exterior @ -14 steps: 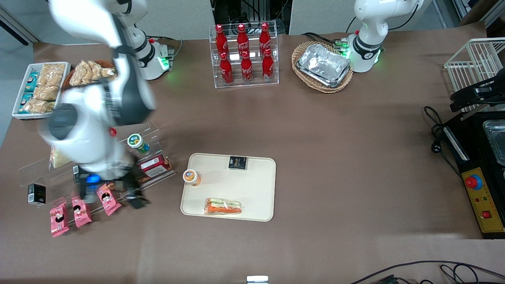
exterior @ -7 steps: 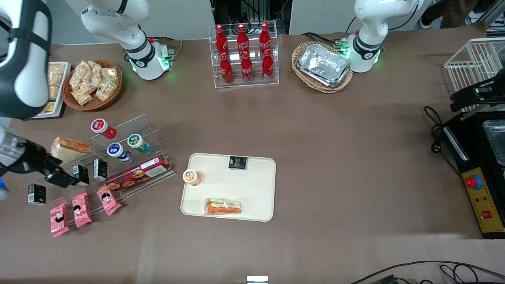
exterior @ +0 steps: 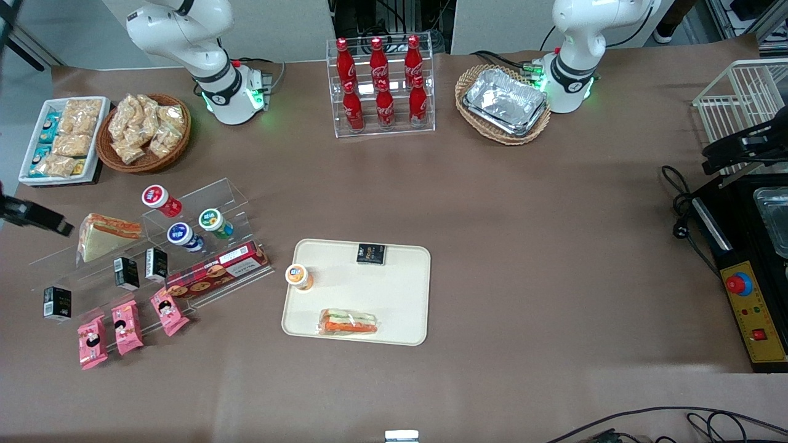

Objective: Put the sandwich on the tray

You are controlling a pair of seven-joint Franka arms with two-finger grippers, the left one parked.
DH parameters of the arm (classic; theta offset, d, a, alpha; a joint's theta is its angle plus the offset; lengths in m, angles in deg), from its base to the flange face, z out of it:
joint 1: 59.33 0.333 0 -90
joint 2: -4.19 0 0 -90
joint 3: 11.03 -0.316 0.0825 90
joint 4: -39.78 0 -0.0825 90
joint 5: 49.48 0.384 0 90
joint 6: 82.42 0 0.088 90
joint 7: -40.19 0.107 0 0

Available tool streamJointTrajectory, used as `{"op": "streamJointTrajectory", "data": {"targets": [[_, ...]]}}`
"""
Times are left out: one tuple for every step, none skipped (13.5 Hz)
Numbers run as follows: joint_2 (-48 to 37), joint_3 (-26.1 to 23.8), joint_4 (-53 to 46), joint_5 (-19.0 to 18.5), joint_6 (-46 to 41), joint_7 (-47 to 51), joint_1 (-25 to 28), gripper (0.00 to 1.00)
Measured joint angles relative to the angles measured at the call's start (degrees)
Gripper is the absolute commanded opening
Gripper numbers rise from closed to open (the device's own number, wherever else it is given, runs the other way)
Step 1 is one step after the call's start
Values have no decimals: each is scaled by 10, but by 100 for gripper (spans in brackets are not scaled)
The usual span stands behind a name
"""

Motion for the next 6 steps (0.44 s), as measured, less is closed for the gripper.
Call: {"op": "streamJointTrajectory", "data": {"targets": [[-13, 1, -1, -1, -12, -17, -2, 100], [-22, 2, -4, -1, -31, -39, -6, 100], [-28, 4, -8, -1, -48, -66, -12, 100], [-32, 5, -10, -1, -58, -93, -16, 100], [-36, 6, -12, -1, -62, -115, -18, 100], [-38, 6, -15, -1, -63, -128, -18, 100]]}}
